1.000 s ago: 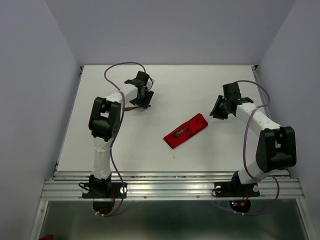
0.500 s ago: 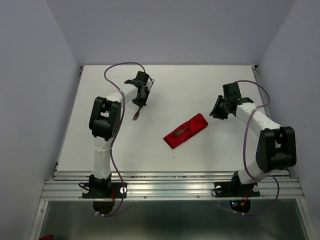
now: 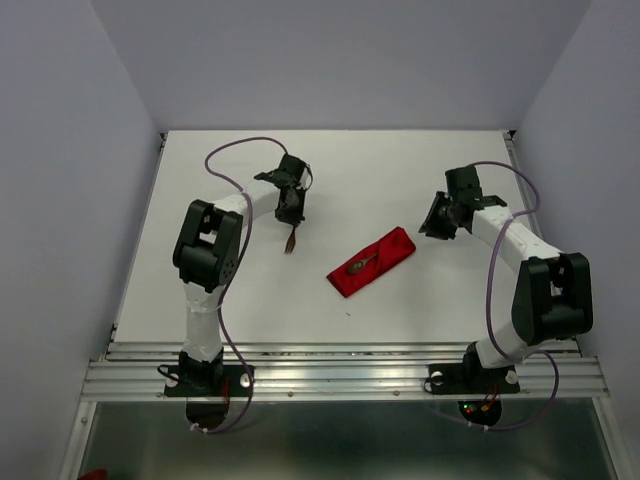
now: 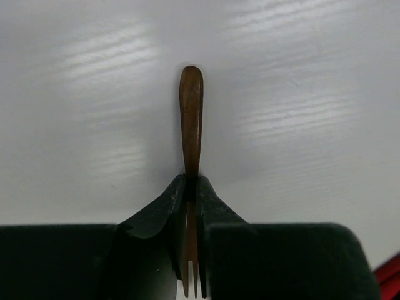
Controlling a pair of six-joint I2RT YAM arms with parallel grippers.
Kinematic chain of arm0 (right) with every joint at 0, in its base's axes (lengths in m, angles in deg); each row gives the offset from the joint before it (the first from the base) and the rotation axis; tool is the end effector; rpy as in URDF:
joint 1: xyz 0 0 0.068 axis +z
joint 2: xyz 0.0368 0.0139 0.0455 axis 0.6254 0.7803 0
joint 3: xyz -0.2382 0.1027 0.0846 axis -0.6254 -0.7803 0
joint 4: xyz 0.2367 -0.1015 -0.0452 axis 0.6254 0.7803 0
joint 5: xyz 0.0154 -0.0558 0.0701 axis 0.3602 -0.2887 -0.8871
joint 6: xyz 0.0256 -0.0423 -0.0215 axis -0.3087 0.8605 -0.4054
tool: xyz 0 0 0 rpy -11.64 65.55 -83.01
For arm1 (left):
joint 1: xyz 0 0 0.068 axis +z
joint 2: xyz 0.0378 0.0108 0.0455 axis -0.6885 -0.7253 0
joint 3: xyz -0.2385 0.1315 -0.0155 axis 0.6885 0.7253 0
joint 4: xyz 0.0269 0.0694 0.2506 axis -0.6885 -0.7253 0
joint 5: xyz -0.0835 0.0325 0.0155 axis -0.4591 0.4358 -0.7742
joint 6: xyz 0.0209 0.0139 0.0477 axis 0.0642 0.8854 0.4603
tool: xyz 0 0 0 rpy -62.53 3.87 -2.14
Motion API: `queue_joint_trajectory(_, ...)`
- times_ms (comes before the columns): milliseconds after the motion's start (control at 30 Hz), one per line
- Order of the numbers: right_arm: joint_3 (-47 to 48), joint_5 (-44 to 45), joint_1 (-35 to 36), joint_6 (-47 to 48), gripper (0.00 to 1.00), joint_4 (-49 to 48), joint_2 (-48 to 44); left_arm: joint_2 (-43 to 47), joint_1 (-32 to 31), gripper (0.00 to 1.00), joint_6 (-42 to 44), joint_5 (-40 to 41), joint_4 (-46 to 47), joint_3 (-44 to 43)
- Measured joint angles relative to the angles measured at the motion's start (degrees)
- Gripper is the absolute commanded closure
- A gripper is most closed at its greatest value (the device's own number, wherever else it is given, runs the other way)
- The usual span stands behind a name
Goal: Fold the napkin into a case and place the utensils inside
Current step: Pick up the fork from the center of the board.
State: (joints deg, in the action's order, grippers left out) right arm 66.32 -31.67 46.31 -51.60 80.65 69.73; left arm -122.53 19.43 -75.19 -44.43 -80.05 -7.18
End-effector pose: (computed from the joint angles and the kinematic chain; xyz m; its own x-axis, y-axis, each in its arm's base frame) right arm 0.3151 0.0439 0.2262 -0.7851 0.4348 -0.4412 0.3066 0.8916 0.3331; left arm 0.4111 -0.1845 0.1728 -0.8068 0.1679 -0.5665 0.2803 0.9528 -0.1169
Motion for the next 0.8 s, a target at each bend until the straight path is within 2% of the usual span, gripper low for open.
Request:
queue_joint_trajectory(33, 0.0, 0.0, 0.0, 0.0, 0.7, 0.0, 0.0, 0.7, -0.8, 0.57, -0.8, -0.2, 0.1, 0.9)
queue_joint_trajectory(167, 0.0, -0.3, 0.0, 0.0, 0.7, 0.0, 0.0, 2.5, -3.3, 0.44, -4.6, -1.1, 0.1, 3.4)
queue_joint_trajectory(633, -1.7, -0.4, 0.0, -0.2, 0.7, -0.5, -0.2, 3.5, -6.2, 0.52, -7.1, 2.7, -1.8, 4.5)
queue_joint_trajectory(733, -1.7, -0.4, 0.0, -0.2, 0.7, -0.5, -0.2, 3.5, -6.8, 0.67, -6.6, 4.1, -2.0, 4.5)
queue_joint_trajectory(767, -1.7, -0.5, 0.0, -0.2, 0.7, -0.6, -0.2, 3.5, -7.0, 0.84, -6.2, 4.9, -2.3, 4.5)
queue_joint_trajectory(800, -1.7, -0.6, 0.0, -0.3, 0.7, -0.6, -0.2, 3.5, -7.2, 0.94, -5.9, 5.5, -2.6, 4.6)
